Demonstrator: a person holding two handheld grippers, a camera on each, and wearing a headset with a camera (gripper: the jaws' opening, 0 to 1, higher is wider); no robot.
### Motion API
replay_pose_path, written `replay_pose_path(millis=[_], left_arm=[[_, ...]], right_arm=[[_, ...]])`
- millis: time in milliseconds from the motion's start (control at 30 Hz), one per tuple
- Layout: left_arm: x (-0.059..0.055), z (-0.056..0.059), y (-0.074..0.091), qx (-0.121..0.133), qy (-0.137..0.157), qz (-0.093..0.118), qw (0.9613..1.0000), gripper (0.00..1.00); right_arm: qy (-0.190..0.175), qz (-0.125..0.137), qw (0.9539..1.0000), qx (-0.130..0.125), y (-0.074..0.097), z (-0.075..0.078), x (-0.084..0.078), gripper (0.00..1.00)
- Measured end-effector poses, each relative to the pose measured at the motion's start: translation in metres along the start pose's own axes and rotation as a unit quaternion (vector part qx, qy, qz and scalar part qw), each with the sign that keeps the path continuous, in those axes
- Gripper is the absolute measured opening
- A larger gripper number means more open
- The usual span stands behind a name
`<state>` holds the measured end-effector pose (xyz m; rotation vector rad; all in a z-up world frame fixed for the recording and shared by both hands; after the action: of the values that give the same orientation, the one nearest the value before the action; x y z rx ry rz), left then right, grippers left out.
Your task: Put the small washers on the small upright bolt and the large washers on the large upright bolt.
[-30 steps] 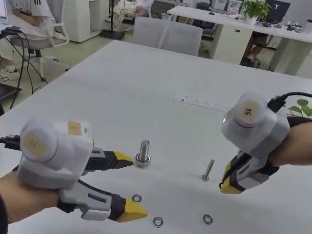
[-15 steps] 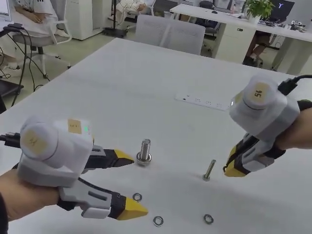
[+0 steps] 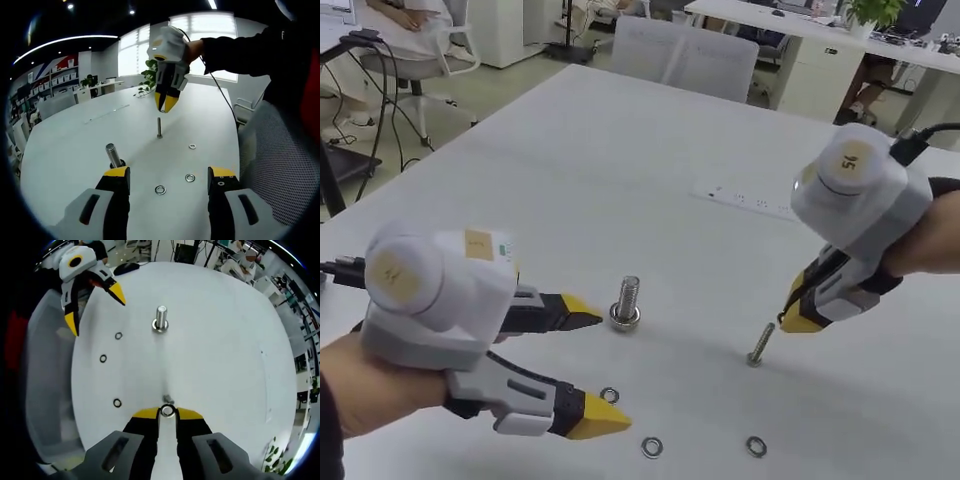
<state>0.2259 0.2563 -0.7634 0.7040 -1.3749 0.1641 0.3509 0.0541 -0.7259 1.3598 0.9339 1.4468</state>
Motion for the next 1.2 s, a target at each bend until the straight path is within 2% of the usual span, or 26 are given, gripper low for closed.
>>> replay_pose_path(millis=[467, 1200], left_arm=[[-0.004, -0.003, -0.002, 0.0, 0.006, 0.002, 1.0, 0.62], [-0.006, -0.006, -0.004, 0.003, 0.011, 0.002, 0.9999, 0.62]], right_arm=[[0.009, -0.008, 0.9998, 0.013, -0.014, 0.006, 0.003, 0.13], [0.004, -0.012, 0.9996, 0.025, -0.024, 0.01, -0.001, 0.13]])
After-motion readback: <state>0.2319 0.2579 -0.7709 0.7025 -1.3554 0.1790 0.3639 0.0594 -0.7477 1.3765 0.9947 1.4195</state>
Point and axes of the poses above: the centre of the closed fingertips' face, and the gripper's own axes: y roughly backward along the fingers, z roughly to its right, x roughly out of its top, the point moved 7 cm from there along y, roughly backward along the fingers, and after that the axes turned 4 degrees about z, right-handed, at the moved point
